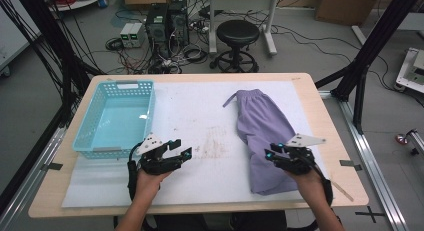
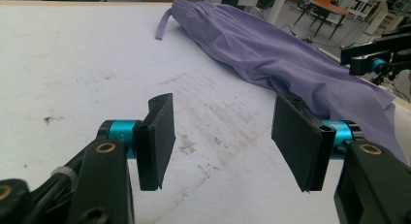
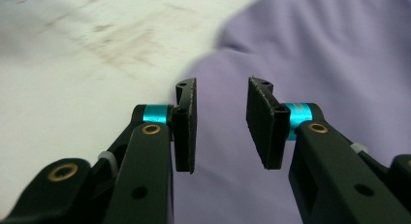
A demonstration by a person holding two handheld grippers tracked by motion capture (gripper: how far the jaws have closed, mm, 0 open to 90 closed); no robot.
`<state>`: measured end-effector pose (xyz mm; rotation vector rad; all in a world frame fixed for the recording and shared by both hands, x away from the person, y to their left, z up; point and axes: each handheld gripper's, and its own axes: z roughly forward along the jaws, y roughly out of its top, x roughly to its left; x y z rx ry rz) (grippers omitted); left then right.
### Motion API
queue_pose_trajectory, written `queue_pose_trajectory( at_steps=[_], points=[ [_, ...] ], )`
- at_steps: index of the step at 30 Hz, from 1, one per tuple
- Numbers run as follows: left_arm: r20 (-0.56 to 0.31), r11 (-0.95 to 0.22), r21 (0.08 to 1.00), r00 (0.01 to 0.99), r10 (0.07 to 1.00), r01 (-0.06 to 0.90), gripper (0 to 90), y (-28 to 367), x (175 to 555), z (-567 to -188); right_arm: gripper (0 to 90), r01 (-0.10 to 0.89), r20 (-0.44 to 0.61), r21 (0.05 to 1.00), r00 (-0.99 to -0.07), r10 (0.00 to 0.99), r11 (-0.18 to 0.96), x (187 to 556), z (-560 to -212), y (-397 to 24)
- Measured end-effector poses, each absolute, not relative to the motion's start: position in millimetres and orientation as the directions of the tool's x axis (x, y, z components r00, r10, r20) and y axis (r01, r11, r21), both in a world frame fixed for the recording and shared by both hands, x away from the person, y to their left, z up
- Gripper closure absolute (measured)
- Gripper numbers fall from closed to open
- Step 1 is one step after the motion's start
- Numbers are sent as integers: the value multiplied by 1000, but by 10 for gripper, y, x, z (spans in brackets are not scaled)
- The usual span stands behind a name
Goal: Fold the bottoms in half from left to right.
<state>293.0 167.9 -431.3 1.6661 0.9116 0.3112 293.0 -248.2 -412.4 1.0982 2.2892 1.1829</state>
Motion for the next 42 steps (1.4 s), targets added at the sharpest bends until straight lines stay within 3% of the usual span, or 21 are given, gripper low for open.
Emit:
queue_pose_trajectory(
  at_steps=[7, 10, 12, 13, 24, 28, 31, 34, 38, 42],
  points=[
    [-261, -45, 911, 658, 706, 410, 411, 1715, 2904, -4345, 652, 463, -51, 723, -704, 709, 512, 2974, -4275, -2069],
    [-264, -45, 909, 657, 707, 414, 412, 1734, 2899, -4355, 773, 492, -58, 690, -693, 719, 530, 3039, -4365, -2031],
    [-265, -43, 909, 656, 707, 414, 413, 1747, 2896, -4359, 889, 500, -38, 691, -697, 716, 523, 3059, -4372, -2040],
    [-266, -42, 909, 655, 707, 415, 414, 1755, 2896, -4361, 898, 497, -29, 697, -701, 713, 517, 3065, -4360, -2053],
    [-274, -35, 908, 655, 704, 417, 416, 1765, 2897, -4361, 900, 540, 117, 782, -618, 777, 311, 3065, -4183, -2483],
    [-274, -37, 908, 657, 702, 418, 416, 1756, 2898, -4362, 900, 562, 63, 763, -556, 829, 319, 3096, -4198, -2656],
    [-276, -38, 907, 659, 700, 419, 420, 1753, 2897, -4361, 873, 600, 44, 732, -513, 857, 322, 3117, -4265, -2750],
    [-277, -39, 906, 660, 698, 421, 430, 1752, 2902, -4365, 762, 589, 65, 755, -505, 860, 288, 3090, -4214, -2811],
    [-275, -43, 906, 665, 694, 420, 445, 1735, 2906, -4371, 683, 512, 95, 809, -598, 796, 288, 3002, -4105, -2699],
    [-277, -46, 905, 668, 691, 423, 447, 1722, 2904, -4370, 643, 482, 78, 802, -669, 739, 352, 2968, -4128, -2451]
  ],
)
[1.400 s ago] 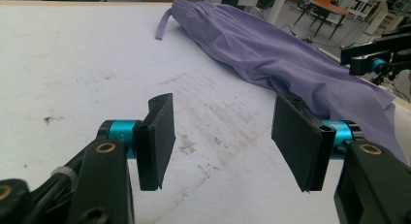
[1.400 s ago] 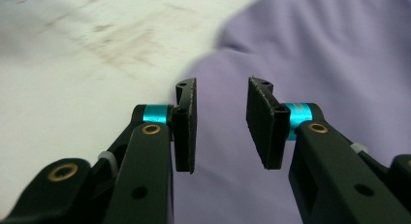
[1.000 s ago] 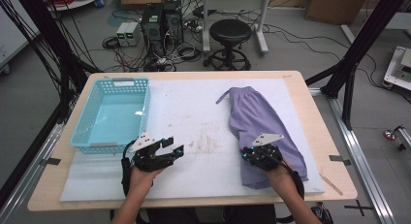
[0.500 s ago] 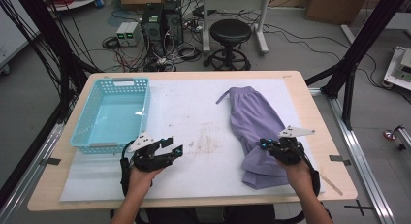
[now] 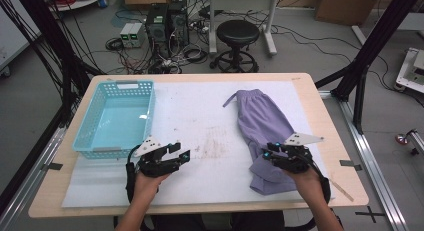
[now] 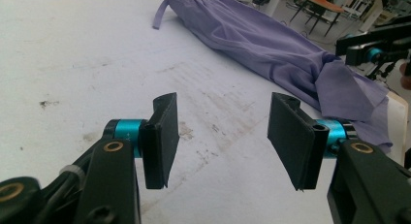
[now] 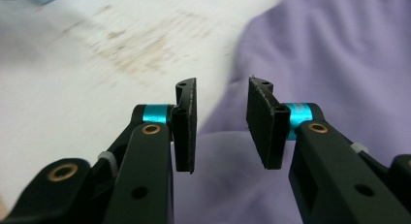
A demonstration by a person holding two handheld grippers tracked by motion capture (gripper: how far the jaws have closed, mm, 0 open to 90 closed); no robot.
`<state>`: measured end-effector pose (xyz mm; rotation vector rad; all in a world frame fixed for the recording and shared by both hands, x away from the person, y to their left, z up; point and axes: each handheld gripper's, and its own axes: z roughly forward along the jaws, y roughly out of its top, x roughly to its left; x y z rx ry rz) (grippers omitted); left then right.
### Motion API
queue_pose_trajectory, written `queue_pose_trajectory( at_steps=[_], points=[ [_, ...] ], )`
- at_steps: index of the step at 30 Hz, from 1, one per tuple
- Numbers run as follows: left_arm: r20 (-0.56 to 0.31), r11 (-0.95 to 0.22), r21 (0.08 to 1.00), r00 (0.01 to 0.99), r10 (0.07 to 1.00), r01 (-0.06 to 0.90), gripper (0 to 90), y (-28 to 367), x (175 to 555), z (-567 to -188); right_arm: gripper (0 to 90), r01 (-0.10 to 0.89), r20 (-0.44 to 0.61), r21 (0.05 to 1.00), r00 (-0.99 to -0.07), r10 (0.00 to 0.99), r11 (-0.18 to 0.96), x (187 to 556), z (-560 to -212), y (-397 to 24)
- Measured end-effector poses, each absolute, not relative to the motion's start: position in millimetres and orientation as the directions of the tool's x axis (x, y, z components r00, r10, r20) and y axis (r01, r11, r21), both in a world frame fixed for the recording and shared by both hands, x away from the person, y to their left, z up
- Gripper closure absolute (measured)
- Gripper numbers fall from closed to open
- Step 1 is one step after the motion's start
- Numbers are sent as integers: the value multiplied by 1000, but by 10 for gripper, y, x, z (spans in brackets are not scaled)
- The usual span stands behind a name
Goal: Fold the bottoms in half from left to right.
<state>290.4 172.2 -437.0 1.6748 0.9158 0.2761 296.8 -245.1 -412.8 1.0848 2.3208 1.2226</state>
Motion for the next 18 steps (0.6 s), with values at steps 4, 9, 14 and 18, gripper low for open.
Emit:
queue_pose_trajectory(
  at_steps=[4, 9, 14, 18],
  points=[
    [-279, -41, 906, 667, 691, 421, 448, 1728, 2906, -4369, 592, 485, 62, 760, -717, 694, 433, 2957, -4274, -2258],
    [-282, -38, 906, 668, 688, 422, 449, 1727, 2908, -4370, 726, 491, 15, 677, -755, 656, 549, 2926, -4478, -2099],
    [-280, -46, 906, 675, 683, 421, 462, 1712, 2909, -4372, 892, 475, 14, 704, -752, 659, 528, 2907, -4399, -2173],
    [-283, -46, 905, 680, 676, 423, 491, 1706, 2907, -4369, 894, 491, 88, 768, -717, 692, 411, 2880, -4253, -2405]
  ],
)
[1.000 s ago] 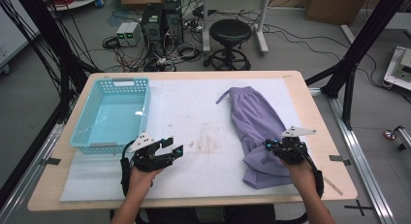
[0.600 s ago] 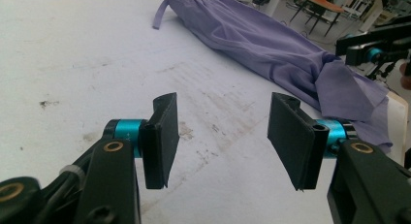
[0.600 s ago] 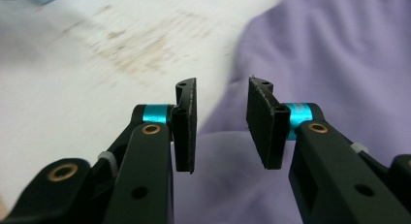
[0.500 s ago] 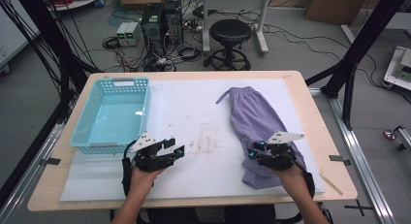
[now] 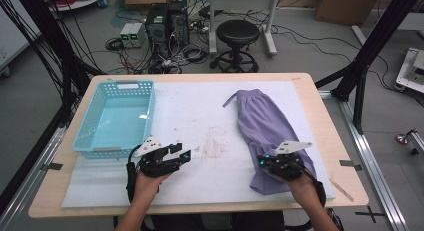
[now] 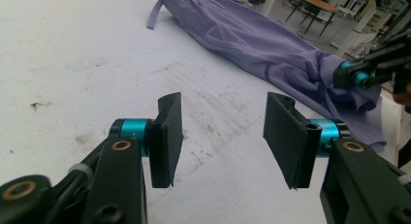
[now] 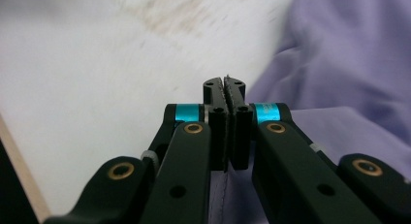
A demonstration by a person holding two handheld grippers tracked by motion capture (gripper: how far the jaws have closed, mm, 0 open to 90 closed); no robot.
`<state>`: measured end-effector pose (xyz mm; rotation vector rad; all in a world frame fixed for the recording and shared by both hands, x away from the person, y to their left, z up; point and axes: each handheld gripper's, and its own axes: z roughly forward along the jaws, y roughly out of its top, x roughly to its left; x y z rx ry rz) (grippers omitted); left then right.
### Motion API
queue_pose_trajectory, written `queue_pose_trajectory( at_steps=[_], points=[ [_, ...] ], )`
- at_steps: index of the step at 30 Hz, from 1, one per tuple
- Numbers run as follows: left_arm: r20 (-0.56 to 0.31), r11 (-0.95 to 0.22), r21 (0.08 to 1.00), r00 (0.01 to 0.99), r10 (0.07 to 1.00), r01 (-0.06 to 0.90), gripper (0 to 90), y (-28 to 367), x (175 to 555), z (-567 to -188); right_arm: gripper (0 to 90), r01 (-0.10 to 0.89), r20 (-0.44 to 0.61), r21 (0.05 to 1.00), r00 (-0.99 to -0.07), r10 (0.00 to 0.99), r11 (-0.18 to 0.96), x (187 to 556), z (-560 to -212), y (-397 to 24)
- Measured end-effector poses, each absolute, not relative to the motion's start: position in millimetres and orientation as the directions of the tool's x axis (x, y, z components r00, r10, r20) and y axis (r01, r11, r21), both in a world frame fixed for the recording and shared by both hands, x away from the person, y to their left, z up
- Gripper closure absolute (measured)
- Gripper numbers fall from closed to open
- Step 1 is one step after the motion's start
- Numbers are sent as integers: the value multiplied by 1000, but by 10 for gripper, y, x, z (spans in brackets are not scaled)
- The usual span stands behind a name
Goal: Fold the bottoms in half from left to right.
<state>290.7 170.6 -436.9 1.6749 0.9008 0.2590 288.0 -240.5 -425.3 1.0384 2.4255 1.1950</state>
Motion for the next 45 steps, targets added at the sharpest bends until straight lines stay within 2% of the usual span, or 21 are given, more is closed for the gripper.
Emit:
queue_pose_trajectory(
  at_steps=[5, 9, 12, 14, 17, 19, 25, 29, 35, 38, 43, 45],
  points=[
    [-290, -55, 903, 700, 653, 425, 543, 1627, 2922, -4345, 893, 506, 136, 811, -652, 746, 294, 2825, -4143, -2774],
    [-301, -53, 906, 727, 618, 420, 583, 1425, 2963, -4286, 892, 533, 139, 803, -602, 786, 266, 2781, -4149, -3017],
    [-304, -69, 904, 747, 591, 422, 601, 1195, 3038, -4219, 887, 552, 104, 785, -565, 818, 281, 2756, -4162, -3129],
    [-303, -89, 901, 763, 570, 424, 608, 1012, 3093, -4180, 857, 564, 87, 776, -540, 837, 283, 2740, -4163, -3174],
    [-294, -131, 896, 788, 540, 424, 610, 700, 3175, -4158, 741, 561, 118, 793, -522, 845, 237, 2723, -4126, -3234],
    [-290, -155, 892, 800, 525, 426, 610, 533, 3216, -4160, 718, 549, 136, 810, -519, 844, 207, 2713, -4102, -3264],
    [-303, -219, 868, 825, 477, 445, 607, 12, 3317, -4232, 695, 522, 132, 836, -490, 862, 170, 2681, -4032, -3376],
    [-301, -268, 851, 837, 456, 452, 572, -286, 3353, -4314, 689, 520, 143, 843, -461, 876, 136, 2666, -4028, -3470],
    [-294, -325, 813, 823, 486, 483, 544, -511, 3409, -4488, 689, 518, 148, 846, -448, 882, 121, 2643, -4030, -3527],
    [-281, -347, 797, 811, 513, 495, 611, -578, 3428, -4529, 688, 519, 151, 846, -447, 882, 119, 2634, -4031, -3521],
    [-247, -372, 787, 805, 540, 491, 877, -575, 3433, -4550, 688, 520, 149, 845, -447, 882, 122, 2629, -4029, -3510],
    [-246, -359, 798, 805, 540, 484, 885, -552, 3433, -4522, 689, 522, 150, 845, -445, 883, 120, 2629, -4034, -3509]
  ],
)
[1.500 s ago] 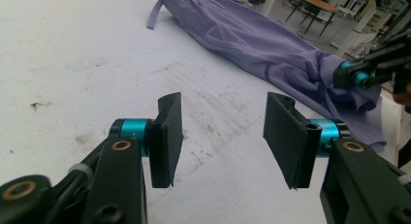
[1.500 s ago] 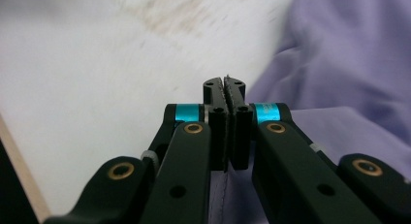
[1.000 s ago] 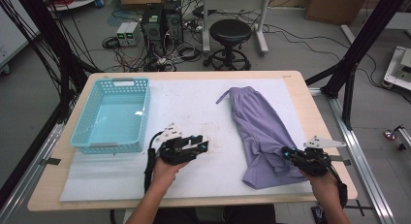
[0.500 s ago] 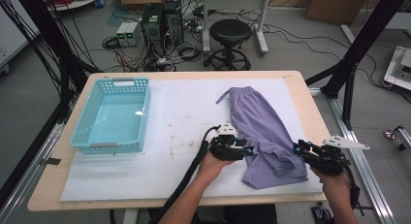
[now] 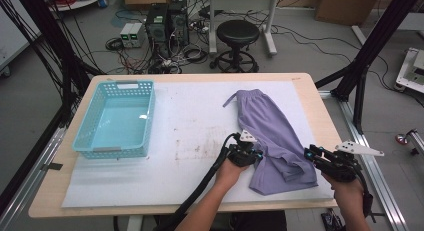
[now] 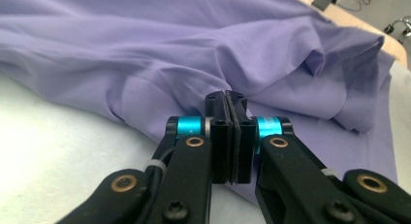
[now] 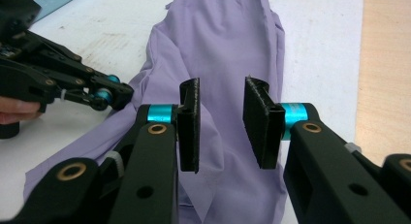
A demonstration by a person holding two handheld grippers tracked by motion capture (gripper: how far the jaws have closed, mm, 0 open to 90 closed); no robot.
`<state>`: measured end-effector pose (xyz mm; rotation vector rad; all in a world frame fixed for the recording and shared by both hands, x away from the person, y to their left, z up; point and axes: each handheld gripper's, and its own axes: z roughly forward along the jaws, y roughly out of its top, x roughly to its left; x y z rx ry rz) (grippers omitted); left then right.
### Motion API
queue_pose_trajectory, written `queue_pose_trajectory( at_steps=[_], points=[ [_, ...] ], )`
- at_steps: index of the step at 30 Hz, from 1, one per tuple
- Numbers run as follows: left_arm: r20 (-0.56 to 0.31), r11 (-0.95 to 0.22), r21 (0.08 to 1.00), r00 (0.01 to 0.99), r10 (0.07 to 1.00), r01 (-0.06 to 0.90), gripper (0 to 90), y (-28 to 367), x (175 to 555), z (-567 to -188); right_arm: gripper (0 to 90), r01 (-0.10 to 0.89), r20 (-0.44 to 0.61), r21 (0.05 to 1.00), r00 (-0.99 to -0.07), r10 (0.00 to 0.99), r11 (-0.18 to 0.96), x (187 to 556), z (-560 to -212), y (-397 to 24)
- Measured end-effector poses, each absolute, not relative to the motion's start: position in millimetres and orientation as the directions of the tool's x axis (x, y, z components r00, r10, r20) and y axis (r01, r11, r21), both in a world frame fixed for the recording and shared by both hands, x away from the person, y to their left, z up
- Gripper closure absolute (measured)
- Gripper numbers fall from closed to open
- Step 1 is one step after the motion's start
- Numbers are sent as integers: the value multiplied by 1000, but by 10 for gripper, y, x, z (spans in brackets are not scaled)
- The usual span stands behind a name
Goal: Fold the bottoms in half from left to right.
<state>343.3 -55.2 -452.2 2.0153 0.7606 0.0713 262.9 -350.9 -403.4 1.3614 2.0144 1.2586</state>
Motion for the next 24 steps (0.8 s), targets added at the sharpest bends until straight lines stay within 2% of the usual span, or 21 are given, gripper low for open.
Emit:
queue_pose_trajectory(
  at_steps=[9, 15, 16, 18, 20, 22, 24],
  points=[
    [-247, -337, 798, 781, 573, 500, 886, -82, 3344, -4385, 689, 522, 147, 844, -446, 883, 123, 2625, -4041, -3511],
    [-220, -379, 755, 751, 623, 535, 878, 270, 3261, -4430, 685, 525, 145, 840, -459, 876, 136, 2634, -4039, -3435],
    [-210, -384, 750, 744, 634, 539, 852, 310, 3255, -4435, 685, 522, 141, 841, -464, 875, 141, 2636, -4038, -3424],
    [-231, -352, 759, 731, 642, 548, 717, 354, 3253, -4418, 685, 523, 142, 840, -468, 872, 144, 2636, -4035, -3401],
    [-235, -322, 783, 732, 640, 532, 628, 363, 3246, -4387, 683, 521, 139, 840, -473, 870, 149, 2638, -4036, -3385],
    [-246, -293, 812, 751, 613, 505, 603, 347, 3256, -4380, 682, 523, 139, 839, -475, 869, 152, 2640, -4040, -3375],
    [-225, -314, 815, 766, 603, 487, 603, 308, 3293, -4397, 679, 524, 139, 838, -476, 869, 153, 2645, -4047, -3369]
  ],
)
